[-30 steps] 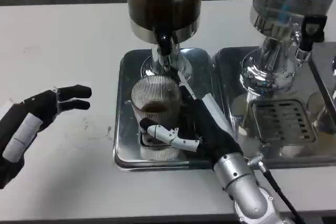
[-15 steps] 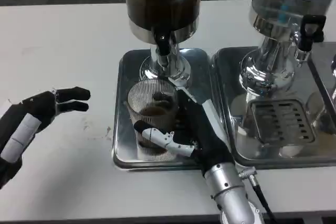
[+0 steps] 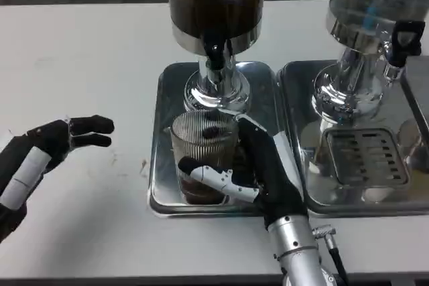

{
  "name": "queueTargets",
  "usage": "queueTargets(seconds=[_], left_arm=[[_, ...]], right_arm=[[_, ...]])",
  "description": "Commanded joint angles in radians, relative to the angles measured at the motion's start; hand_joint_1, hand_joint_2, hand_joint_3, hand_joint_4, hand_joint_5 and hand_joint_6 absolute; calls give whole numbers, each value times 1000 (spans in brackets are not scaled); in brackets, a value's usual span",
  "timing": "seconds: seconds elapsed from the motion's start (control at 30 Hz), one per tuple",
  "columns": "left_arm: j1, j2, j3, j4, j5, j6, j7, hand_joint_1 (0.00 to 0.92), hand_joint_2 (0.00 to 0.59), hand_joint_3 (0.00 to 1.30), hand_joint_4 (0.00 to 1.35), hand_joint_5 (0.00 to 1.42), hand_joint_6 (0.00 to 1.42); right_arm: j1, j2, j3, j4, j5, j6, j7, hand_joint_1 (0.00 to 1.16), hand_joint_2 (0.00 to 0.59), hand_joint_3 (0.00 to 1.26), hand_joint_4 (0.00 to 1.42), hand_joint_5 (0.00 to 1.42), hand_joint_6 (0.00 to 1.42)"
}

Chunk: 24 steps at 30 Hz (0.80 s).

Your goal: Grasp the cup under the faucet to collect the drink, then remove the cup.

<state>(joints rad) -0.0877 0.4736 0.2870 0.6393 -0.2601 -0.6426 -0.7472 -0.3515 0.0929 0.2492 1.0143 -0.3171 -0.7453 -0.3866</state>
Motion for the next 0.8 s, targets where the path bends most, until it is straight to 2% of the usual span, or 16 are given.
queueTargets(seconds=[0.03, 0.43, 0.8], left_arm=[[-7, 17, -12, 15, 13, 5, 3, 0, 73, 433, 317, 349, 201], [-3, 21, -18, 17, 10, 3, 3, 0, 63, 434, 332, 367, 206], [-8, 24, -24, 20, 9, 4, 1, 0, 63, 434, 339, 370, 207]], right_arm=[[43, 22, -6, 15, -11, 3, -41, 881, 183, 502, 724, 891, 1261], [61, 18, -2, -8, -49, -23, -130, 904, 162, 555, 775, 987, 1351], [112, 1, -8, -122, -86, -75, -221, 972, 99, 644, 853, 1045, 1417]])
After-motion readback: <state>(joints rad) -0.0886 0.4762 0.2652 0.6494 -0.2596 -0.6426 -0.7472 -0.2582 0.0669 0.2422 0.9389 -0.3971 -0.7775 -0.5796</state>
